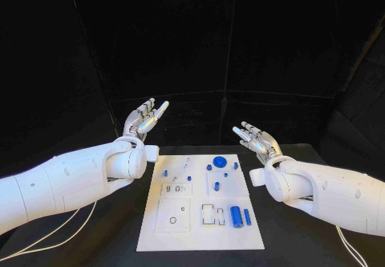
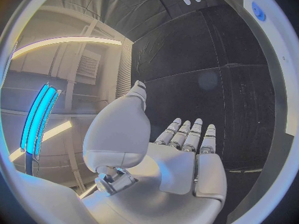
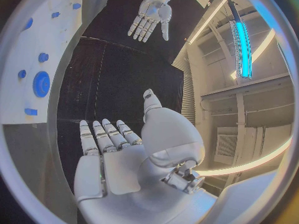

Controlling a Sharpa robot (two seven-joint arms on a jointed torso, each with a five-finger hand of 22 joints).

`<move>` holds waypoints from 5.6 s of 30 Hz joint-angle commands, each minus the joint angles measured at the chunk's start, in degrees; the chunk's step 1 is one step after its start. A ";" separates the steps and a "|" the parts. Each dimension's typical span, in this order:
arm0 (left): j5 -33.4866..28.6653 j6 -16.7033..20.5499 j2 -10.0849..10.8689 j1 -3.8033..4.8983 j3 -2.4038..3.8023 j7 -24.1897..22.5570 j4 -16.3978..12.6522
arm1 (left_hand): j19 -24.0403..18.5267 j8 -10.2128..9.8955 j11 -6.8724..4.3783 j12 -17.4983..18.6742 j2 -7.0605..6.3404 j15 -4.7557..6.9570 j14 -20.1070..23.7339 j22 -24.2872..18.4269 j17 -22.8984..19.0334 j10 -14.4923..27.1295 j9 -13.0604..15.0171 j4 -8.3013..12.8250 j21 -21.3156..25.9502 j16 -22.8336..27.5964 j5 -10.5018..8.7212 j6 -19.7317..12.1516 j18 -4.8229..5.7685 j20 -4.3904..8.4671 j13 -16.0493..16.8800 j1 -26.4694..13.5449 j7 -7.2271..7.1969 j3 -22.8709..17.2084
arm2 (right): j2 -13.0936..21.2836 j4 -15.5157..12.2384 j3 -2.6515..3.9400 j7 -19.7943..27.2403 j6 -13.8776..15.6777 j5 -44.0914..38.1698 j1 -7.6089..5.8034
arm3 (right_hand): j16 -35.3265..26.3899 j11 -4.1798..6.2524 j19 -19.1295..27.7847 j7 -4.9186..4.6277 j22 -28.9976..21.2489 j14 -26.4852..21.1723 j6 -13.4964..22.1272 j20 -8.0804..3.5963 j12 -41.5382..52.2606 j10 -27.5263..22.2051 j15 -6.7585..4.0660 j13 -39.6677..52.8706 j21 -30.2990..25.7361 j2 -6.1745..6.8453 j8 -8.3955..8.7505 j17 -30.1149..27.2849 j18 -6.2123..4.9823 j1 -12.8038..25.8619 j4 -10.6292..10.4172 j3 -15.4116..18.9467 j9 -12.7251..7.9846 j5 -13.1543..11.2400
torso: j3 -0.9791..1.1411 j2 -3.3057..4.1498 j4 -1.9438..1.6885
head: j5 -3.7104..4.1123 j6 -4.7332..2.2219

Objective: Assemble the parts on the task board

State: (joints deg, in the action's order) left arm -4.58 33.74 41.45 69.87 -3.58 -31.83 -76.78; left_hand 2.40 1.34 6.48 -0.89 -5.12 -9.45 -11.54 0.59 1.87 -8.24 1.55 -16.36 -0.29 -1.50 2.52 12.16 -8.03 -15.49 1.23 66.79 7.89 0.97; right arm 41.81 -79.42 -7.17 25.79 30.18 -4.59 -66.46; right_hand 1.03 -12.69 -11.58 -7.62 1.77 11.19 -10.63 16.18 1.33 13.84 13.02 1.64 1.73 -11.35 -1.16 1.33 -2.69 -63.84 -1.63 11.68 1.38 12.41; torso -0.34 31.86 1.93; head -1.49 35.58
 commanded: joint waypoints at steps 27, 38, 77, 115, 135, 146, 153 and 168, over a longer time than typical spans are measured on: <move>1.14 -7.47 6.26 1.03 -0.08 -1.57 -5.59 | 47.78 8.43 3.78 -9.76 5.30 2.10 -48.45 10.14 8.32 -44.53 3.58 3.21 -22.40 -15.00 0.24 35.90 -2.61 1.74 3.01 11.69 5.08 -0.29 | -2.03 6.51 -1.32 -12.41 -5.81 -53.22 -8.27 | 19.51 5.46 -43.80 -3.57 11.49 63.09 -44.92 -6.92 5.74 52.26 -10.38 2.34 25.34 4.60 -5.62 10.06 -7.78 -15.59 18.18 -13.61 2.58 0.88 | -0.52 3.05 -0.38 | 0.20 0.54; 2.17 -8.50 10.31 1.44 -0.10 -0.31 -13.35 | 49.84 7.92 3.55 -8.76 5.68 2.52 -49.51 10.63 9.18 -45.58 3.09 3.86 -23.74 -14.62 0.27 36.75 -2.48 2.37 2.60 12.47 4.91 -0.11 | -4.43 5.17 -1.31 -24.18 -12.91 -77.77 -10.97 | 33.94 7.08 -44.98 -2.28 21.67 69.63 -47.54 -10.31 2.37 55.02 -12.39 2.26 41.44 7.76 -3.39 20.75 -7.66 -13.14 18.14 -17.15 2.53 1.45 | -0.98 6.64 -2.03 | 1.25 -0.13; 2.23 -9.23 14.21 1.78 -0.10 1.09 -22.19 | 50.89 7.15 3.66 -7.59 5.86 2.57 -49.89 10.81 9.78 -45.45 2.62 4.25 -24.41 -14.15 0.27 36.66 -2.42 2.59 2.45 12.68 5.10 0.17 | -6.89 4.38 -1.31 -30.81 -18.95 -90.08 -11.22 | 74.97 6.89 -50.45 -1.47 31.59 75.46 -44.49 -9.55 2.72 48.60 -12.27 2.79 56.39 11.09 -2.82 65.21 -7.33 -8.74 16.40 -25.21 2.71 0.87 | -1.16 11.52 -2.71 | 2.13 -0.98; 2.23 -10.16 13.67 1.78 -0.09 1.44 -21.84 | 51.01 6.94 3.74 -7.28 5.99 2.56 -50.03 10.83 9.94 -45.31 2.52 4.30 -24.49 -14.09 0.27 36.57 -2.39 2.60 2.43 12.67 5.23 0.22 | -9.92 8.42 -1.35 -30.86 -22.55 -89.27 -11.15 | 76.32 6.86 -51.59 -1.74 34.62 75.15 -46.37 -9.50 2.54 50.06 -12.21 2.53 59.05 10.72 -3.06 66.15 -6.91 -8.00 15.70 -28.59 2.86 0.76 | -1.21 11.65 -2.65 | 1.85 0.74; 2.23 -10.27 13.46 1.78 -0.09 1.48 -21.56 | 51.03 6.90 3.76 -7.23 6.01 2.55 -50.05 10.83 9.98 -45.29 2.50 4.31 -24.51 -14.08 0.27 36.55 -2.39 2.60 2.43 12.67 5.24 0.23 | -10.19 9.44 -1.37 -29.85 -23.42 -88.97 -10.84 | 76.74 6.89 -51.80 -1.79 35.31 75.12 -46.74 -9.48 2.58 50.78 -12.23 2.48 59.72 10.66 -2.97 66.49 -6.83 -7.96 15.52 -29.93 2.83 0.77 | -1.21 11.73 -2.64 | 1.68 1.01; 2.23 -10.36 13.28 1.78 -0.09 1.56 -21.45 | 51.05 6.83 3.78 -7.14 6.04 2.54 -50.08 10.83 10.03 -45.24 2.48 4.32 -24.52 -14.07 0.27 36.52 -2.38 2.61 2.43 12.67 5.26 0.24 | -10.34 9.76 -1.37 -28.98 -20.68 -87.92 -10.75 | 77.78 7.64 -52.67 -1.33 37.38 75.20 -50.70 -9.82 3.30 54.40 -12.77 2.77 61.52 8.83 -4.35 67.49 -6.57 -7.84 13.74 -33.51 3.46 -0.31 | -1.24 11.71 -2.70 | 1.76 1.39; 2.23 -10.46 13.27 1.78 -0.09 1.71 -21.29 | 51.07 6.78 3.79 -7.07 6.08 2.54 -50.11 10.83 10.06 -45.21 2.46 4.34 -24.53 -14.05 0.27 36.49 -2.38 2.61 2.43 12.68 5.28 0.24 | -9.82 9.10 -1.37 -28.50 -17.01 -86.12 -10.73 | 78.30 8.18 -53.02 -0.94 38.13 75.29 -52.28 -10.20 3.56 56.24 -13.16 3.08 62.17 8.88 -4.99 68.07 -6.45 -7.75 12.88 -34.72 3.83 -1.32 | -1.25 11.70 -2.66 | 1.75 1.32; 2.23 -10.46 13.51 1.78 -0.09 1.90 -21.21 | 51.10 6.51 3.85 -6.69 6.30 2.50 -50.16 10.80 10.27 -45.06 2.37 4.63 -24.58 -13.91 0.27 36.39 -2.35 2.61 2.43 13.02 5.34 0.13 | -10.05 7.98 -1.30 -30.89 -11.67 -83.33 -10.78 | 78.51 8.53 -53.08 -0.53 38.30 75.28 -53.19 -10.46 3.51 57.35 -13.44 3.28 62.39 9.36 -5.34 68.20 -6.41 -7.26 11.84 -35.25 4.14 -1.40 | -1.27 11.77 -2.76 | 1.54 0.59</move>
State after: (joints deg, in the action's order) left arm -2.72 23.99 54.93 71.56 -3.73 -29.82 -97.91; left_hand 53.16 8.21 9.93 -7.88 1.17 -6.98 -61.45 11.35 12.10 -53.44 3.96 -11.99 -24.56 -15.70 2.49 48.44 -10.20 -12.90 3.75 79.34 12.29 1.08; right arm 32.15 -71.61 -8.53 -3.97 15.14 -89.11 -77.11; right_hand 79.26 -4.09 -64.31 -9.10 40.00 83.94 -62.07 5.83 4.65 70.75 -0.02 4.86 63.86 -1.84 -5.81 69.49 -9.80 -71.34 10.82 -22.99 4.49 11.00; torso -1.61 43.56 -0.76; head 0.08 36.27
